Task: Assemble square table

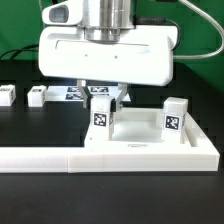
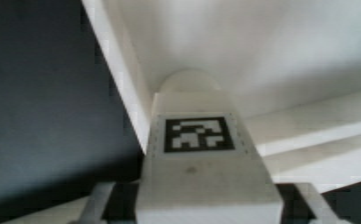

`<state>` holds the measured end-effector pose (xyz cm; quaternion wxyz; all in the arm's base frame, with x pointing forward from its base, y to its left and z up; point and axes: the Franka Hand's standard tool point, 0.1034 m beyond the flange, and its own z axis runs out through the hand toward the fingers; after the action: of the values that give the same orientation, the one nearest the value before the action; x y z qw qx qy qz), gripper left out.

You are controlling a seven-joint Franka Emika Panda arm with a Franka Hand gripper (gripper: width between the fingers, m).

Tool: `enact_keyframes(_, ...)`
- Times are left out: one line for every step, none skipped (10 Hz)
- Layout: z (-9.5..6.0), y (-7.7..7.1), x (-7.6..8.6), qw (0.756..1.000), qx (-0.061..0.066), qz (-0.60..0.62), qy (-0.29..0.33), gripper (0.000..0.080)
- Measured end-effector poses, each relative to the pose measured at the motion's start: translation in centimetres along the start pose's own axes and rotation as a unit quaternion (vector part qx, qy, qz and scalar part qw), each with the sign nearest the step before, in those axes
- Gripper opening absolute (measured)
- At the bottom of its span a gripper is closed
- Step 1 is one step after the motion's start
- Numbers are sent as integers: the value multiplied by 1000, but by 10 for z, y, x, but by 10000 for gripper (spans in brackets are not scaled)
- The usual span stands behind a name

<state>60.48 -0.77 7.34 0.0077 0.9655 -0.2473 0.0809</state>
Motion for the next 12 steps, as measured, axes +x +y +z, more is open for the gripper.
enact_keyframes(0, 1, 0, 1000, -2, 9, 0, 293)
enact_keyframes(0, 1, -1, 1000, -1, 31, 0, 384)
enact_keyframes(0, 1, -1, 1000, -1, 28, 0, 524)
enact_keyframes(0, -3, -2, 1000, 0, 23, 0, 524)
enact_keyframes(-3, -5, -2, 1000, 3, -9, 0, 627)
enact_keyframes(-11, -7, -3, 999, 7, -53, -6, 643)
enact_keyframes(-17, -8, -3, 997, 10, -80, -8, 643)
enact_keyframes(-21, -6, -3, 995, 13, -103, -8, 648)
enact_keyframes(-27, -4, -6, 995, 16, -101, -9, 649)
enact_keyframes(-26, -3, -6, 995, 15, -100, -9, 649)
enact_keyframes(-24, -3, -6, 995, 15, -100, -9, 649)
enact_keyframes(-24, -3, -6, 995, 14, -100, -9, 649)
